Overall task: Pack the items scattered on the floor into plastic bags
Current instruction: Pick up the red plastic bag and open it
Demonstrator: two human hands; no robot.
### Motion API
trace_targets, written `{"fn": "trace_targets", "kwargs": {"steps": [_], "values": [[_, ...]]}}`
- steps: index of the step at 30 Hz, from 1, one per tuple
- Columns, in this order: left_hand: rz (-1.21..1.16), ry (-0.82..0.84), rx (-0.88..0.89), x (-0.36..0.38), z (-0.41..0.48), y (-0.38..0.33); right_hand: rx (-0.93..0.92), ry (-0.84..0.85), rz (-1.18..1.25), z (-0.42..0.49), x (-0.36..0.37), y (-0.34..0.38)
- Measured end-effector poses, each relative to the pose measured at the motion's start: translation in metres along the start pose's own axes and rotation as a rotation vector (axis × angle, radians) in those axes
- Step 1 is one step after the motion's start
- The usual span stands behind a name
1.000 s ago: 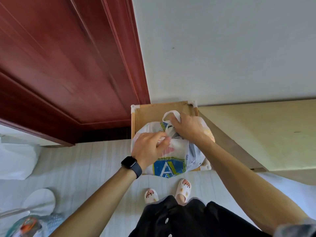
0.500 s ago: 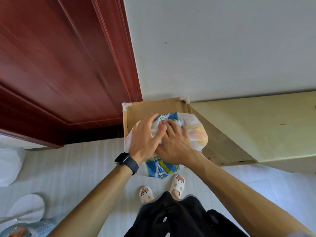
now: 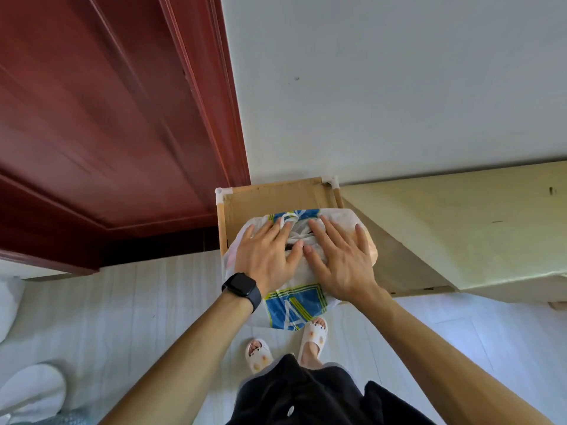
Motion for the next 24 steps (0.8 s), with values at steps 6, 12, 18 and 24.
{"fn": "trace_targets", "kwargs": {"steps": [6,12,18,24], "values": [[-0.033,-0.024,0.024,0.005,-0.001,0.004,0.070,-0.040,0.041,-0.013,0.002,0.014],[-0.026,-0.020,0.050,0.002,0.001,0.007,0.089,-0.028,0.031,-0.007,0.008,0.016],[0.001,0.128,0.017,-0.013,-0.003,0.005,0.037,-0.008,0.218,-0.021,-0.019,0.012],[0.061,-0.025,0.236,-0.031,-0.028,-0.027,0.162,-0.219,0.475,-0.090,-0.045,-0.041]]}}
Point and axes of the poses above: each hand's wrist, its own z-axis towards the middle knuckle, its own x-axis out of the palm, y = z × x, the point moved 1 cm from there along z, towards the middle knuckle, and after that the axes turned 15 degrees about -z, right-handed, at the moved point
